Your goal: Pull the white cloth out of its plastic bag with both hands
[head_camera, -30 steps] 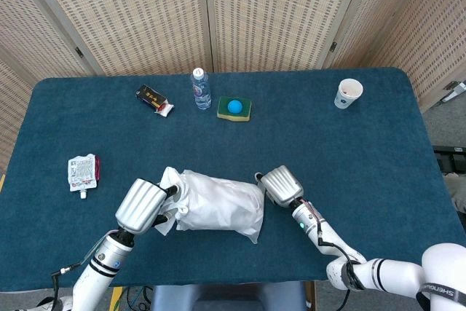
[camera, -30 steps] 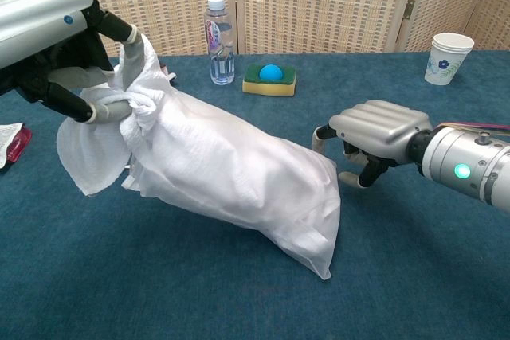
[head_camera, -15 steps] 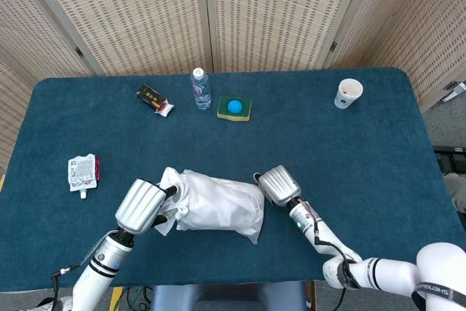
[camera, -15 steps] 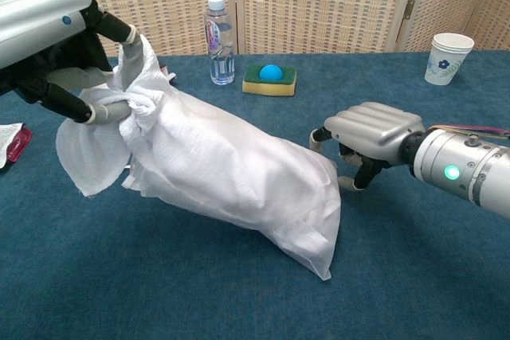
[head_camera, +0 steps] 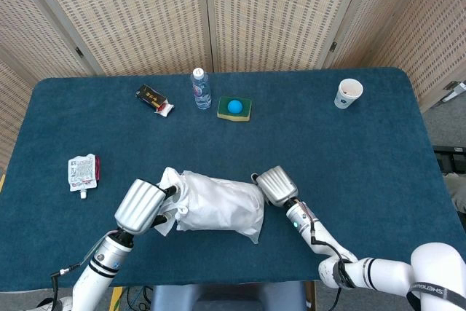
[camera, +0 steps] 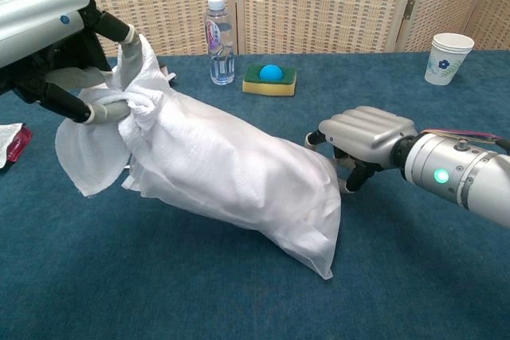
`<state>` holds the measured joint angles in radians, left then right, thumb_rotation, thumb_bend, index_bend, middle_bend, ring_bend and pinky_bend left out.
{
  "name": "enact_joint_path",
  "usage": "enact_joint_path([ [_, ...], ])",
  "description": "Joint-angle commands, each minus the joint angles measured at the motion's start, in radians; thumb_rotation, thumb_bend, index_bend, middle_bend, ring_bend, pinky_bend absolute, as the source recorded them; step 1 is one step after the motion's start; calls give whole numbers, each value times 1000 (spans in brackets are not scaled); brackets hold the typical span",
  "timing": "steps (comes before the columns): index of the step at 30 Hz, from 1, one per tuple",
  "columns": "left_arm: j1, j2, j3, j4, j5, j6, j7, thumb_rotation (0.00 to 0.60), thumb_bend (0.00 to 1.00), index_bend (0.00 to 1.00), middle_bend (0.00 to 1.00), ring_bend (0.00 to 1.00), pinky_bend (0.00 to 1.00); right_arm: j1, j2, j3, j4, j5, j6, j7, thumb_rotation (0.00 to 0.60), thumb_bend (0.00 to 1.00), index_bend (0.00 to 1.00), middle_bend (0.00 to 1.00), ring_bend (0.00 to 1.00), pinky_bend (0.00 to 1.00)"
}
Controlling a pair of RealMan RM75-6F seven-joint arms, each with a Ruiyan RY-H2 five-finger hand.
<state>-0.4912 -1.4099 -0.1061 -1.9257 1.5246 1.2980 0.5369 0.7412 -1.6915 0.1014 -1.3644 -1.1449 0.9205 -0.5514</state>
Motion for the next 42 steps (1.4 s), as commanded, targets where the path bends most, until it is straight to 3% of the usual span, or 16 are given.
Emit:
enact_joint_path([
  [1,1,-2,1,1,0,0,-1,600,582,759,1000,1000,1000,0,-1,0,1,2,0,0,600,443,456,1000,1000,1000],
  [5,2,-5,3,4,0,0,-3,600,582,759,1000,1000,1000,0,-5,-1,3,6,0,-1,600,504,482,1000,1000,1000],
  [15,6,-6,2,7,1,2,-4,600,583,759,1000,1000,1000,-3,-4,-2,2,10,2,6,600,535,525,1000,1000,1000],
  [42,54,46,-32,49,-54,65,-68,600,583,766,1000,1000,1000,-36,98,-1,-71,29,54,-15,600,541,546,1000,1000,1000],
])
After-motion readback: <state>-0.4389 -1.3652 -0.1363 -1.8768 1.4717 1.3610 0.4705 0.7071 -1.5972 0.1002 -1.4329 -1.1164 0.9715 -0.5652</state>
